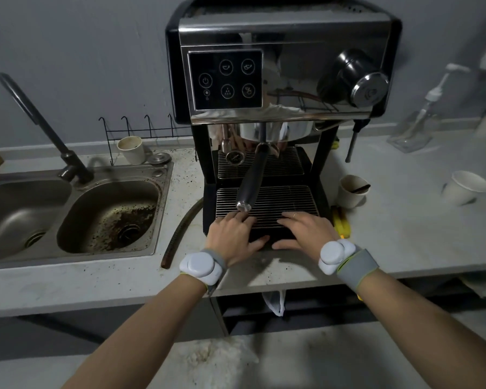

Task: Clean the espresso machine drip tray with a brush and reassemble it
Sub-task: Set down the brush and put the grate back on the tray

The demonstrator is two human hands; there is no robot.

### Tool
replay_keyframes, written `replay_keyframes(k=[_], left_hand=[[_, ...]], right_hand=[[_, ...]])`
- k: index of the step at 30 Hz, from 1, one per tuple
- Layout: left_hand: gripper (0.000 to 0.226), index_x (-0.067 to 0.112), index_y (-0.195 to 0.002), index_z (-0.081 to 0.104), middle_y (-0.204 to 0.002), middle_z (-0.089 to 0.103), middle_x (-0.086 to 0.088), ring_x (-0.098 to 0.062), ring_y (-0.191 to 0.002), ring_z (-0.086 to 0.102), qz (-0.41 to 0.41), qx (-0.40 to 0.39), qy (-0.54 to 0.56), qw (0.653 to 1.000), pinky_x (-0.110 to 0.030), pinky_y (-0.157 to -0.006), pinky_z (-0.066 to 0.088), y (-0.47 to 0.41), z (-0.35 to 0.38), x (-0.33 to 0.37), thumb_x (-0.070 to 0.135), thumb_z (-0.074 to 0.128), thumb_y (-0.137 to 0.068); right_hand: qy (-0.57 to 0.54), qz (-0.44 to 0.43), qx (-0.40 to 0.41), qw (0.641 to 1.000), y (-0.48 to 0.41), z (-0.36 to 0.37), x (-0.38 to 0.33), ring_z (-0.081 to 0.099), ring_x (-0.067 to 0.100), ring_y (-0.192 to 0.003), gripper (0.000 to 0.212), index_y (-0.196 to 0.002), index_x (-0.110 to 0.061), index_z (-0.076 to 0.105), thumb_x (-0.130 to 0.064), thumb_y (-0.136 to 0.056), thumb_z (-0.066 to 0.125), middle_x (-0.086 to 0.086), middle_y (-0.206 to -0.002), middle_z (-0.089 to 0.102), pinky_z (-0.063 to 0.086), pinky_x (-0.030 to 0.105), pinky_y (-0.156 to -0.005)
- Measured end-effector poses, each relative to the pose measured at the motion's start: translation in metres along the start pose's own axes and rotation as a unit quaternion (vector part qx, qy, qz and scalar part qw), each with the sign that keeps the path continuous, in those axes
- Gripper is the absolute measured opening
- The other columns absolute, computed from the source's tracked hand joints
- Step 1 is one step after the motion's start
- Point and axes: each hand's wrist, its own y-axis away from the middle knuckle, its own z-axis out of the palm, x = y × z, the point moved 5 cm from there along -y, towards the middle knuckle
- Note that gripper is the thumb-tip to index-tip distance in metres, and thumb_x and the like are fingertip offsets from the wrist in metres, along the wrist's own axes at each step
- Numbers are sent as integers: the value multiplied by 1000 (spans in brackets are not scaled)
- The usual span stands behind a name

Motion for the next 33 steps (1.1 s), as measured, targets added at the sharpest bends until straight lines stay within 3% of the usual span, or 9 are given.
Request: replay_keyframes(k=[4,9,24,33], left_hand=[[66,24,-142,47,-143,50,-1,-24,-131,47,2,-32,-28,999,-42,-97,48,4,5,3,62,54,-89],[52,24,-134,52,-130,55,3,-23,-124,51,-25,-43,-25,998,-42,-85,54,1,1,5,46,65,-89],[54,27,-132,55,-126,58,5,-25,-118,56,-36,-57,-8,998,-42,-82,55,-6,0,4,46,71,-84],[51,25,-131,53,-131,56,1,-30,-114,60,-44,-67,-4,997,-45,-80,56,-22,8,-5,44,69,-87]], right_hand=[[23,-8,-26,999,5,8,-5,15,15,-151,75,-154,-19,28,-52,-93,56,0,-164,20,37,37,-112],[35,-24,-12,999,4,5,-4,16,14,-151,59,-153,-19,30,-35,-101,51,0,-164,21,42,37,-109],[14,-33,11,999,-1,7,5,34,17,-144,56,-144,-22,46,-41,-93,61,-3,-157,37,50,40,-99],[17,-7,13,1000,-21,8,9,35,17,-144,53,-142,-23,49,-38,-93,62,-4,-156,38,50,40,-99]])
